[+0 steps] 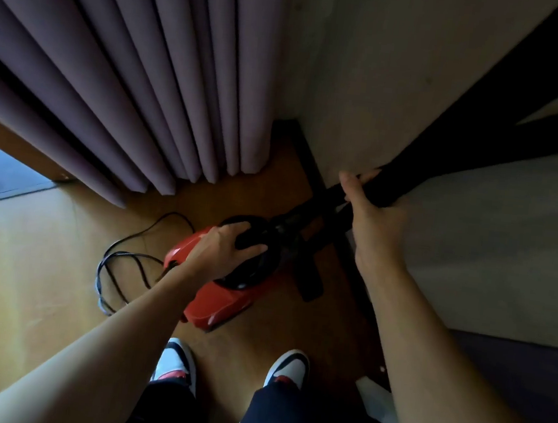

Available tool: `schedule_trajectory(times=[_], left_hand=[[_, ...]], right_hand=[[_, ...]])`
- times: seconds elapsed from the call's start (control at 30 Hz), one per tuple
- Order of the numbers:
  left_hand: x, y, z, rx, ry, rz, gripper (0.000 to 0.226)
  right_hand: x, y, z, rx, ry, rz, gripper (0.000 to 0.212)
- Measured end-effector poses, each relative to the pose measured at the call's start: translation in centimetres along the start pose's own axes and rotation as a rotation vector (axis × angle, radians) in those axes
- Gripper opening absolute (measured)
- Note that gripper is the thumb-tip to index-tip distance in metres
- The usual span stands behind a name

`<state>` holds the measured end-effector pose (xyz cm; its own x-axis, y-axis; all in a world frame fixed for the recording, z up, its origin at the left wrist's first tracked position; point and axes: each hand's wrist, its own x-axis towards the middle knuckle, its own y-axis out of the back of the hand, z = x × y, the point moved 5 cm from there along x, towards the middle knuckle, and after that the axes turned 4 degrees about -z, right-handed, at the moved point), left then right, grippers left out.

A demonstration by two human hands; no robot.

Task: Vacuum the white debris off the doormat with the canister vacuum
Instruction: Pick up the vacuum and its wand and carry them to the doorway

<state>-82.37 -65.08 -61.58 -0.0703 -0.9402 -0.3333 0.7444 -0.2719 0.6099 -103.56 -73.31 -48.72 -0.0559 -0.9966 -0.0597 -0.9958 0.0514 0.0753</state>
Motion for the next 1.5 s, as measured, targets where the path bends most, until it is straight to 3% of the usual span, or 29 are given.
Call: schedule_trajectory(times=[0.2,0.43,0.77,1.07,1.2,1.5], left_hand=[[-5.6,8.7,9.1,-0.044,0.037,0.035,0.027],[-12.8,20.2,19.7,-0.017,0.08,0.19,0.03],[-23.8,31.7,30.2,-0.043,0.143,0.313,0.041],[-30.9,36.2,32.3,-0.137,0.236,0.493,0.037],[-33.7,37.2,30.8,-0.194,0.326,0.57,0.05],[-42.8,39.6,27.8,-0.268,0.51,0.851,0.027]], right_hand=[[-1.2,-0.4,-12.1,-0.034,0.033,-0.059,0.024],[-3.6,-1.3,-26.8,-0.017,0.076,-0.102,0.026],[-9.1,-3.4,-44.4,-0.006,0.167,-0.111,0.028],[-12.4,-8.0,-50.5,0.018,0.274,-0.297,0.03],[-13.8,-10.6,-51.1,0.035,0.269,-0.425,0.025],[-18.6,-18.7,-52.9,0.015,0.279,-0.73,0.028]])
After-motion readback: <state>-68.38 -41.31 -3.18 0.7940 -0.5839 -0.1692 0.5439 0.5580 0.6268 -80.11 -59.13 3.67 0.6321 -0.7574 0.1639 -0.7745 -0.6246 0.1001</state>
